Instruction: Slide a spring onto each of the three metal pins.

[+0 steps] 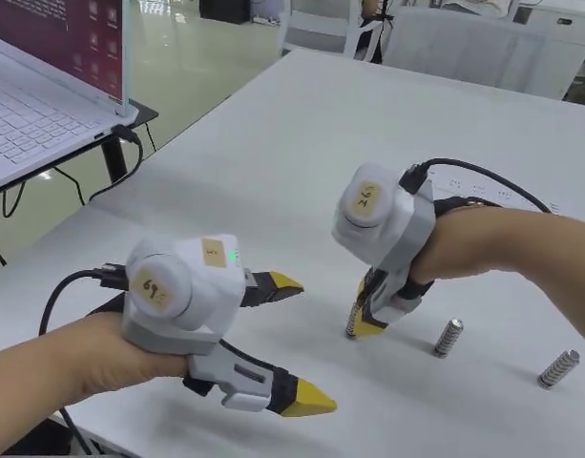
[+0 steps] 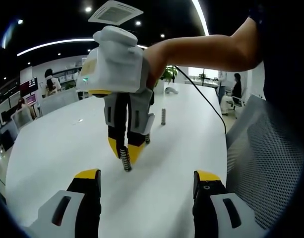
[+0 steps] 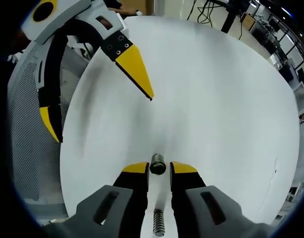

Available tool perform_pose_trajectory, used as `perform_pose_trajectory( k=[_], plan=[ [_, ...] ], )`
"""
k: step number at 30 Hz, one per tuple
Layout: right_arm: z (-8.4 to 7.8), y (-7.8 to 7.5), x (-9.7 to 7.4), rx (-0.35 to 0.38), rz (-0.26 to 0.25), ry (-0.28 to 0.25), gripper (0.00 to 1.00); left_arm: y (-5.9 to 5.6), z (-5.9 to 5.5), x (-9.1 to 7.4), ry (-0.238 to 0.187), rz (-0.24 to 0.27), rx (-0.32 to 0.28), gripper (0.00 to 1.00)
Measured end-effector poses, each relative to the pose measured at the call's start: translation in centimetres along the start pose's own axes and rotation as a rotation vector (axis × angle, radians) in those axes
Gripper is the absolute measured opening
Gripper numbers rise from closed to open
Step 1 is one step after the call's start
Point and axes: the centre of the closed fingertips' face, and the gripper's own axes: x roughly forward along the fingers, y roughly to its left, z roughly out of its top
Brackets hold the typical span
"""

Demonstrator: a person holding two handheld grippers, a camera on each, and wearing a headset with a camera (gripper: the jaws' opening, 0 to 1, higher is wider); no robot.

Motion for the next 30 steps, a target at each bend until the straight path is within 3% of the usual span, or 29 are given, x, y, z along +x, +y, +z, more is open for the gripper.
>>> perform_pose_trajectory(
  k=[20,30],
  plan=[
    [-1.1,0.3,-2.7,0.046,-0.063,-0.057,0.19,-0.5,-0.3,0.3,0.018,-0.015,0.009,0.73],
    [-1.1,1.4,-4.4,0.091,-0.095,-0.129,0.19,-0.9,-0.4,0.4,0.028,-0.027,0.014,0.73]
  ],
)
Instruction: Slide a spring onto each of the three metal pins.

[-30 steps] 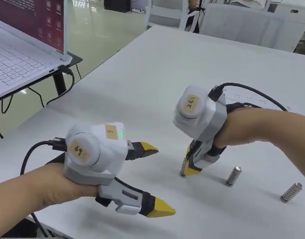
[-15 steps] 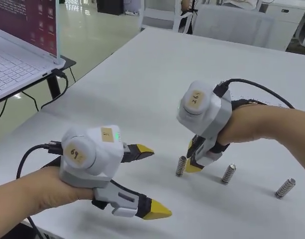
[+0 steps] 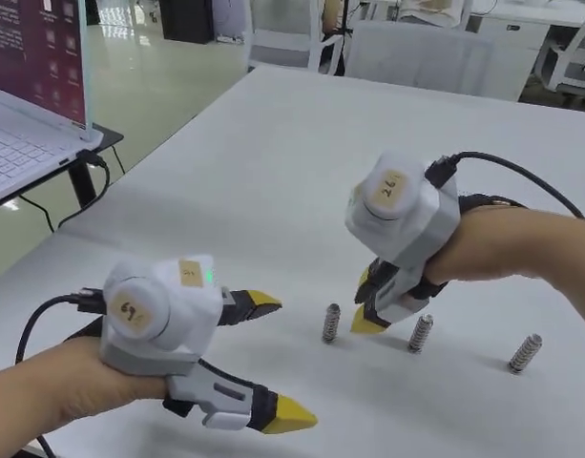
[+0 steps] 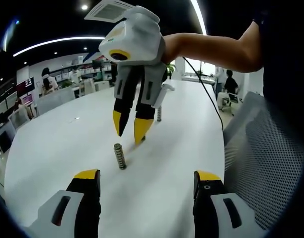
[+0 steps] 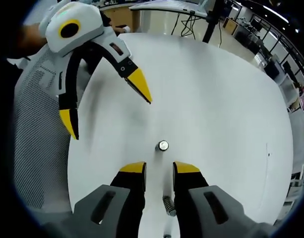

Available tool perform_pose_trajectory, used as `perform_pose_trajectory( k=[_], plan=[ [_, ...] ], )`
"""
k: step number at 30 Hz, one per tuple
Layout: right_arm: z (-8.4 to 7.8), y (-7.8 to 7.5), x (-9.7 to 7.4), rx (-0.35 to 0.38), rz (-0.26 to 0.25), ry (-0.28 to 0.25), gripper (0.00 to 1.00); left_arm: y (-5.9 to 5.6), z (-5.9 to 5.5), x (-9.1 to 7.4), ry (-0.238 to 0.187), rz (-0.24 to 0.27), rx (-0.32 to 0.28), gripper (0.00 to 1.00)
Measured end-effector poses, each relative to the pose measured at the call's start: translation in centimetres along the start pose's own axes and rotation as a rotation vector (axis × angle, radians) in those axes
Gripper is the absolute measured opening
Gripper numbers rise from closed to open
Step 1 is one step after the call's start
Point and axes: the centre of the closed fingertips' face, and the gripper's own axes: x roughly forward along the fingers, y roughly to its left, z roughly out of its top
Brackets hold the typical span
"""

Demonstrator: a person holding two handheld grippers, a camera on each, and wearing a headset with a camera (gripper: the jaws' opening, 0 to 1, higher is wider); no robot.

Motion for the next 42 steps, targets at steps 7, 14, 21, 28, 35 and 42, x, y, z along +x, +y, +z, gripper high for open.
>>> perform_pose_trajectory(
  k=[7,14,21,28,35,42],
  plan=[
    [-0.6,0.9,-0.9,0.043,-0.015,-0.043,0.2,-0.2,-0.1,0.0,0.003,-0.01,0.004,0.73],
    [-1.1,2.2,-1.5,0.077,-0.022,-0.074,0.2,-0.7,-0.1,0.2,0.009,-0.022,0.006,0.73],
    [-1.4,3.4,-1.9,0.122,-0.032,-0.122,0.21,-0.9,-0.2,0.3,0.012,-0.029,0.003,0.73],
    [-1.7,4.5,-2.5,0.176,-0.046,-0.184,0.22,-1.1,-0.1,0.3,0.013,-0.034,0.005,0.73],
    [-2.6,5.6,-2.5,0.224,-0.055,-0.221,0.22,-1.1,0.0,0.3,0.009,-0.033,0.007,0.73],
    [-3.7,6.5,-2.8,0.274,-0.072,-0.25,0.23,-1.1,0.0,0.3,0.008,-0.035,0.008,0.73]
  ],
)
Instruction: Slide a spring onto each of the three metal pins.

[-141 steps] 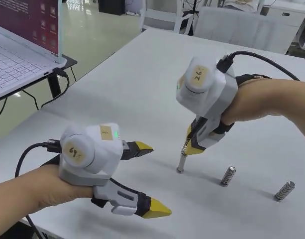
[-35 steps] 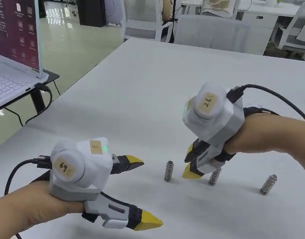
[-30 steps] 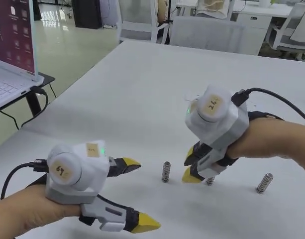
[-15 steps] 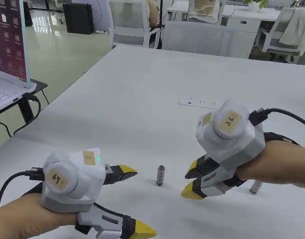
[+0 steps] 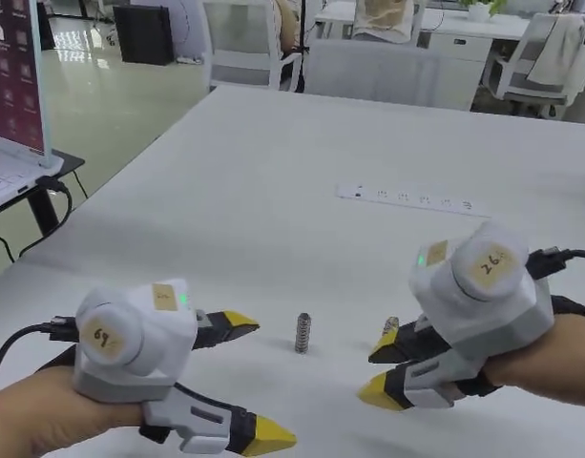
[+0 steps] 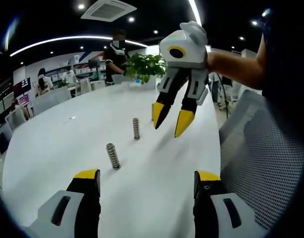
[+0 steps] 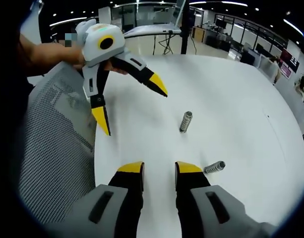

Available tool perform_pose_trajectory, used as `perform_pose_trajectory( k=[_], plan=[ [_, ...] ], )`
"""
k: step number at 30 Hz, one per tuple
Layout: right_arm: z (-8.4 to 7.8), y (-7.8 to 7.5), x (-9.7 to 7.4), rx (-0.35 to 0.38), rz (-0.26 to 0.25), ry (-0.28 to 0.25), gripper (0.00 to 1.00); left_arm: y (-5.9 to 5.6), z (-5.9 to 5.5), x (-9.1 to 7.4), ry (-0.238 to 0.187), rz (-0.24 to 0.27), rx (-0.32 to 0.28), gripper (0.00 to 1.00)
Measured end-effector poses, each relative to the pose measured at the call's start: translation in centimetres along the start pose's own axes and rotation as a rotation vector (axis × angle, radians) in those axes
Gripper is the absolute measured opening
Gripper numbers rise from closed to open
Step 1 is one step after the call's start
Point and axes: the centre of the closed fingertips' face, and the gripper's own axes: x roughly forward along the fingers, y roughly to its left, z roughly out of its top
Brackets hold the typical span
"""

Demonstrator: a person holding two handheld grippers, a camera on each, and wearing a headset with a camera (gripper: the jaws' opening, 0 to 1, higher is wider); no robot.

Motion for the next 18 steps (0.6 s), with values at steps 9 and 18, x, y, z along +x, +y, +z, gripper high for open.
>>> perform_pose_trajectory(
  k=[9,18],
  plan=[
    [-2.0,0.1,-1.5,0.07,-0.043,-0.032,0.23,-0.1,0.0,0.0,-0.002,-0.005,0.001,0.73],
    [-4.0,-0.6,-2.8,0.135,-0.093,-0.055,0.23,-0.3,0.0,0.0,-0.002,-0.009,0.0,0.73]
  ],
)
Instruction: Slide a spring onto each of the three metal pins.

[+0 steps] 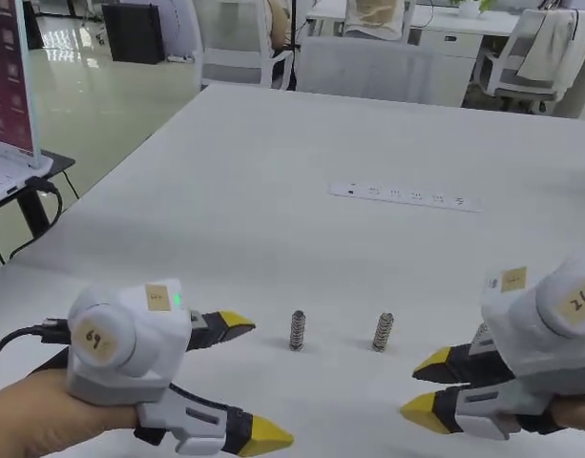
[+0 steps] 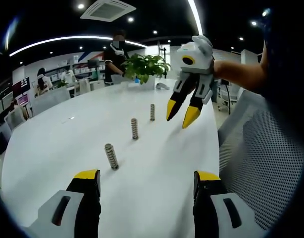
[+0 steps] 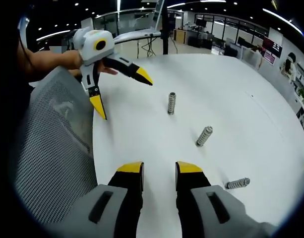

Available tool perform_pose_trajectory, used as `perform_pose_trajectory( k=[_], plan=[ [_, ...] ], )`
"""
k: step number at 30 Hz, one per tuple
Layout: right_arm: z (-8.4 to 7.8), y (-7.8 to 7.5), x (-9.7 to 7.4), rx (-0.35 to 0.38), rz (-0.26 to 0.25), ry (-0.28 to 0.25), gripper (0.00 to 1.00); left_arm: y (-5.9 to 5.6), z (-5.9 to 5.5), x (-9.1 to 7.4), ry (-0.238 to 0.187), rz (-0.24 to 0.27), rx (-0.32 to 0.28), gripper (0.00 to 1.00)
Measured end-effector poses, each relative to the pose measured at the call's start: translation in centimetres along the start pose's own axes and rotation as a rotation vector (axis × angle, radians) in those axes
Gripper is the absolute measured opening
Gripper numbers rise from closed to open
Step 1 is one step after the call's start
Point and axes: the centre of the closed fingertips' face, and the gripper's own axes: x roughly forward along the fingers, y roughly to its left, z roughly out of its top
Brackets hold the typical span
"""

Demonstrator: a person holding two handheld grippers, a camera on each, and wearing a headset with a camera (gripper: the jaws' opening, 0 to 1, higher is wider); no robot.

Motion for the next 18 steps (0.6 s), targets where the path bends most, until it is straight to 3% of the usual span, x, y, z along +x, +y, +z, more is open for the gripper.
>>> perform_pose_trajectory(
  k=[18],
  plan=[
    [-4.6,-4.2,-4.9,0.159,-0.164,-0.05,0.24,-0.1,0.0,0.0,-0.003,-0.006,-0.007,0.73]
  ],
)
